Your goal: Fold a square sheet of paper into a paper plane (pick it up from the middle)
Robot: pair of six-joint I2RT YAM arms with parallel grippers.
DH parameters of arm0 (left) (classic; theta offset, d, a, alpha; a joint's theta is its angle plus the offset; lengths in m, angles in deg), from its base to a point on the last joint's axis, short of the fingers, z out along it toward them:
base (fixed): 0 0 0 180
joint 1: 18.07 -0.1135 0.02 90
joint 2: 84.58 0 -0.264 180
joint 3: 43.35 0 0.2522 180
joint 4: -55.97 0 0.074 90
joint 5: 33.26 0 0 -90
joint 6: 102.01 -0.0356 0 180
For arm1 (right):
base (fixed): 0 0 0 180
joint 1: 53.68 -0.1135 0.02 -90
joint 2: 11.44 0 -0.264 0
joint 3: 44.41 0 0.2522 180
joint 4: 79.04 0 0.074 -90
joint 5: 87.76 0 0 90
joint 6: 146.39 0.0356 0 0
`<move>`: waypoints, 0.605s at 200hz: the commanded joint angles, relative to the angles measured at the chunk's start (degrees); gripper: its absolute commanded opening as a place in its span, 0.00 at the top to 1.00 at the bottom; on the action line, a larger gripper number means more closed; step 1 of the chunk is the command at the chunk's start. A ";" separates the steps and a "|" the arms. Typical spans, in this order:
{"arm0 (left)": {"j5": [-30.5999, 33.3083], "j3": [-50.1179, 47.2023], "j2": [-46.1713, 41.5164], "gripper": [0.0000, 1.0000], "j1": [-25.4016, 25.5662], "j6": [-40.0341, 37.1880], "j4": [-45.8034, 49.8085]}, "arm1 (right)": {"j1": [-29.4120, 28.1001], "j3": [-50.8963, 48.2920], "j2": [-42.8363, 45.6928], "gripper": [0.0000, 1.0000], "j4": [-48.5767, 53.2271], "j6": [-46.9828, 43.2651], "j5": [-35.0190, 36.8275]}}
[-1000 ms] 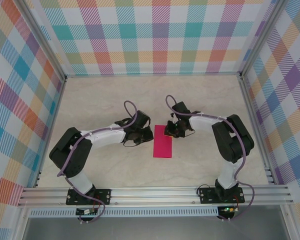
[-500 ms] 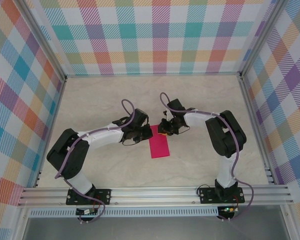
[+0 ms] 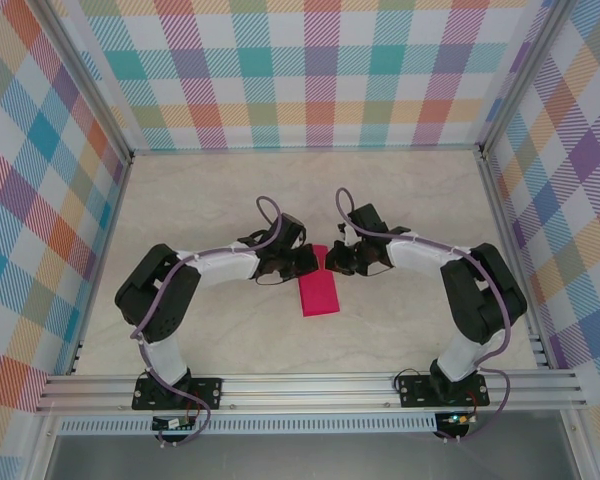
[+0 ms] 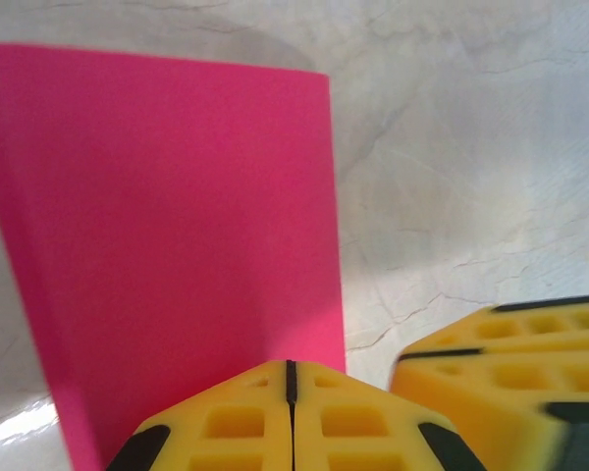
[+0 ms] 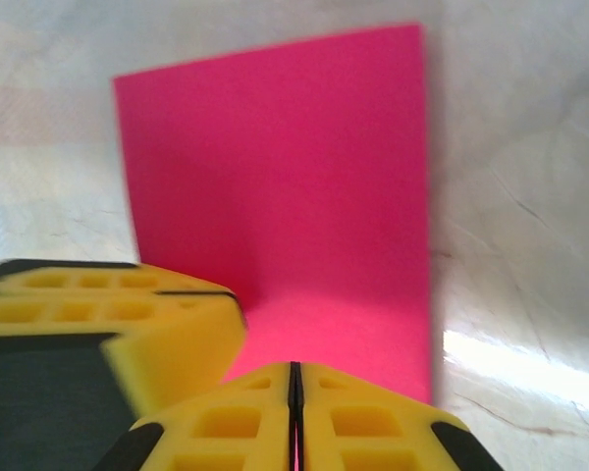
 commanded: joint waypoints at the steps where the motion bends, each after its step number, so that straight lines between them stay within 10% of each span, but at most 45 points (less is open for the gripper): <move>1: -1.89 2.33 2.15 0.94 -0.68 -0.27 -1.68 | 0.20 -1.52 -0.44 0.91 -1.14 1.92 0.80; 121: -5.02 7.15 9.77 0.96 -0.59 0.31 -3.78 | 0.53 -1.36 -6.66 0.92 -2.91 3.60 -0.19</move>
